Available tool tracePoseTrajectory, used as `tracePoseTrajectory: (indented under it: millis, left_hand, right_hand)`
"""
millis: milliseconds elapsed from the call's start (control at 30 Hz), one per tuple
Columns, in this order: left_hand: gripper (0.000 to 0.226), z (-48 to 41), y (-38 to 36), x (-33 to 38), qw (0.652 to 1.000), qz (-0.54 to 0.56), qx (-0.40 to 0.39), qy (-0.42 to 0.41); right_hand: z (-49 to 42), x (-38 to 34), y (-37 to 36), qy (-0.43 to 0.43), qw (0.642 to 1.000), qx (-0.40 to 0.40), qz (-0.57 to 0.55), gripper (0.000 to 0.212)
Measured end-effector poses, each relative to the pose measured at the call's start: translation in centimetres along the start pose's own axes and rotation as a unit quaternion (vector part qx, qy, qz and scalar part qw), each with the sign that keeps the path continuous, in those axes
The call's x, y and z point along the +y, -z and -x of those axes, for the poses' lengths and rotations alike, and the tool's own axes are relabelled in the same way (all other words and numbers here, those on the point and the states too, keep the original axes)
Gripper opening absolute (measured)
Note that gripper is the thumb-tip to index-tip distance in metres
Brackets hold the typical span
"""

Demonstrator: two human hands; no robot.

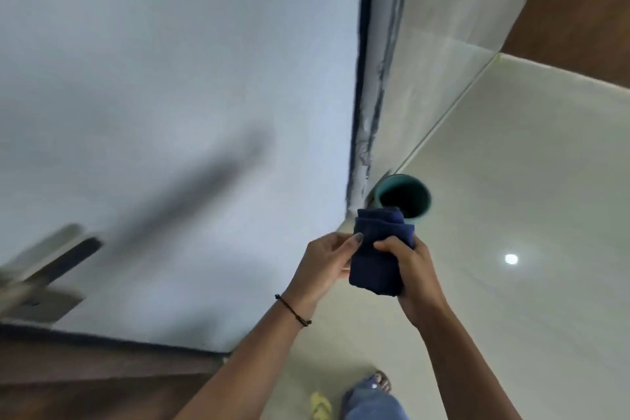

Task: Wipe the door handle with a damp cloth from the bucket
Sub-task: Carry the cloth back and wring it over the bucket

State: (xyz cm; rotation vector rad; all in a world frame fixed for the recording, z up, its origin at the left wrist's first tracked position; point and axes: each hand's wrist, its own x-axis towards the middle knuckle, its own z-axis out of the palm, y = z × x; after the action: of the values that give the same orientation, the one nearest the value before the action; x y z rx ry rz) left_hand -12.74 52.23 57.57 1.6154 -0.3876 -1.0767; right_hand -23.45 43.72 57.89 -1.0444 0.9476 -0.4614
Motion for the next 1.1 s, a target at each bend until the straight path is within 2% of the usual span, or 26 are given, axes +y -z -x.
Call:
tracePoseTrajectory:
  millis: [100,267,367,533,600,667,800,900,967,1033,1100]
  left_hand:
    - [0.016,-3.0,-6.2,1.0,0.998,0.050,-0.025,0.031]
    - [0.017,-8.7,-13.1,1.5,0.993,0.102,-0.011,0.050]
    - [0.013,-13.0,-15.5,1.1,0.985,0.153,-0.012,0.085]
    - [0.013,-21.9,-19.6,-0.3,0.965,0.201,-0.039,0.161]
    - [0.018,-26.1,-21.4,-1.3,0.959,0.211,-0.026,0.185]
    - [0.019,-30.5,-23.2,-2.3,0.949,0.228,-0.001,0.218]
    - [0.017,-38.1,-26.0,-4.0,0.929,0.273,0.039,0.246]
    - [0.022,-43.7,-27.5,-5.4,0.915,0.300,0.080,0.256]
    - [0.023,-47.1,-28.3,-7.1,0.902,0.321,0.109,0.267]
    - [0.023,-50.4,-28.7,-8.8,0.892,0.332,0.141,0.274]
    - [0.027,-54.3,-28.9,-11.7,0.886,0.327,0.178,0.278]
  right_hand:
    - [-2.3,-2.3,6.5,-0.021,1.000,0.020,0.007,0.024]
    - [-6.8,-5.4,14.6,-0.038,0.998,0.031,0.034,0.024]
    - [-10.9,-6.5,17.5,-0.050,0.997,0.022,0.060,0.023]
    - [-21.4,-6.4,20.6,-0.057,0.984,0.093,0.140,0.019]
    - [-26.1,-6.0,21.9,-0.077,0.977,0.102,0.171,0.021]
    - [-30.4,-5.8,23.6,-0.117,0.975,0.083,0.171,0.021]
    - [-38.0,-6.1,27.7,-0.229,0.965,-0.059,0.114,0.033]
    - [-44.8,-5.5,29.9,-0.254,0.948,-0.080,0.173,0.045]
    - [-49.5,-4.3,30.3,-0.264,0.940,-0.061,0.208,0.039]
    - [-54.0,-2.7,30.1,-0.275,0.928,-0.057,0.243,0.024]
    - [-59.0,-0.1,30.2,-0.300,0.909,-0.082,0.278,0.019]
